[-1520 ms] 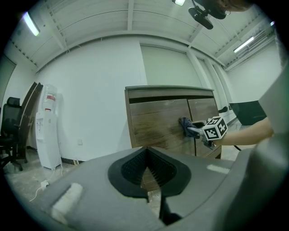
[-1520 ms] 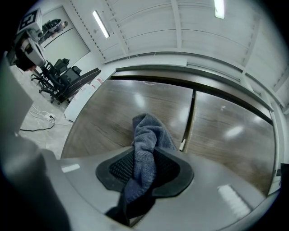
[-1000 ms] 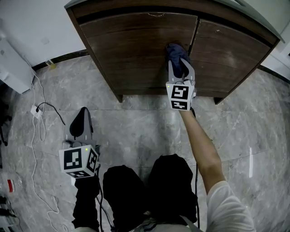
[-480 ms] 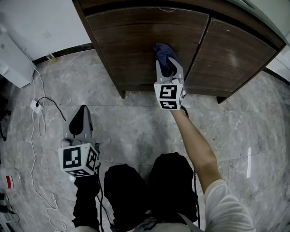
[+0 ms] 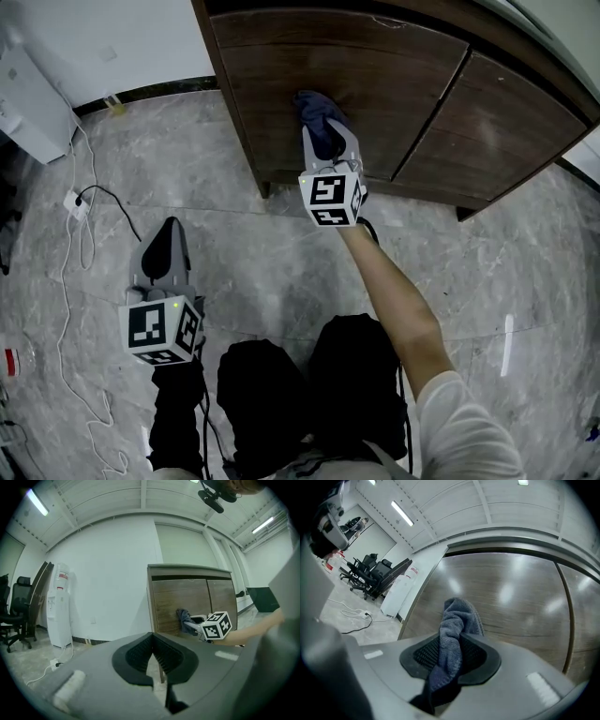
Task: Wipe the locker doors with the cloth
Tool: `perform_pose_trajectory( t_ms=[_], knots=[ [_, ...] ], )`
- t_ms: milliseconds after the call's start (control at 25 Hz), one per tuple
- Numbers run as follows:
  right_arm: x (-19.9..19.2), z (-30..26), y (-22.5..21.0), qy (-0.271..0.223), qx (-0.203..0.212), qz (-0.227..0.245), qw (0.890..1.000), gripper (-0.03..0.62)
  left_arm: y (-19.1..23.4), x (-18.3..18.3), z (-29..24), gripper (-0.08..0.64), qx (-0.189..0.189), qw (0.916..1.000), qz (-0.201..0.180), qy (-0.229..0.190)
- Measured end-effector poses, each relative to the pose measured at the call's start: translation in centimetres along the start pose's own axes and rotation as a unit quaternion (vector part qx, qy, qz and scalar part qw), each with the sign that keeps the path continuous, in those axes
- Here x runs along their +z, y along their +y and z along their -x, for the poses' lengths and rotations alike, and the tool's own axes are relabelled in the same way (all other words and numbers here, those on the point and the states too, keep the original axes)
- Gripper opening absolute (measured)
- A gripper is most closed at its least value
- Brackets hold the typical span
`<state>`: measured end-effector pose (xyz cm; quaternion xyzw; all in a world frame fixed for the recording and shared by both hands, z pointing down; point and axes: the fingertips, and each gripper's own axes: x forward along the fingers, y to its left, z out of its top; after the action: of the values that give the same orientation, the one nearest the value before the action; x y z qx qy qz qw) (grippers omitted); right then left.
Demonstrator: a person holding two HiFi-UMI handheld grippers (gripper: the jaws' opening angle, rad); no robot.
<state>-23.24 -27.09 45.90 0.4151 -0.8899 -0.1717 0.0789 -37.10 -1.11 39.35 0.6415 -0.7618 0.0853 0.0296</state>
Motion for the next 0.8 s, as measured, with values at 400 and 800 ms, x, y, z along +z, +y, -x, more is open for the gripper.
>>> perform_pose_trajectory(
  t_ms=[400, 800],
  knots=[
    [1.0, -2.2, 4.8, 0.002, 0.037, 0.01, 0.999, 0.109, 1.1, -1.6, 0.5, 0.0, 0.003, 0.9998, 0.019, 0.01],
    [1.2, -4.5, 10.5, 0.016, 0.083, 0.019, 0.996, 0.109, 3.1, -2.1, 1.4, 0.0, 0.017, 0.9995, 0.019, 0.017]
  ],
)
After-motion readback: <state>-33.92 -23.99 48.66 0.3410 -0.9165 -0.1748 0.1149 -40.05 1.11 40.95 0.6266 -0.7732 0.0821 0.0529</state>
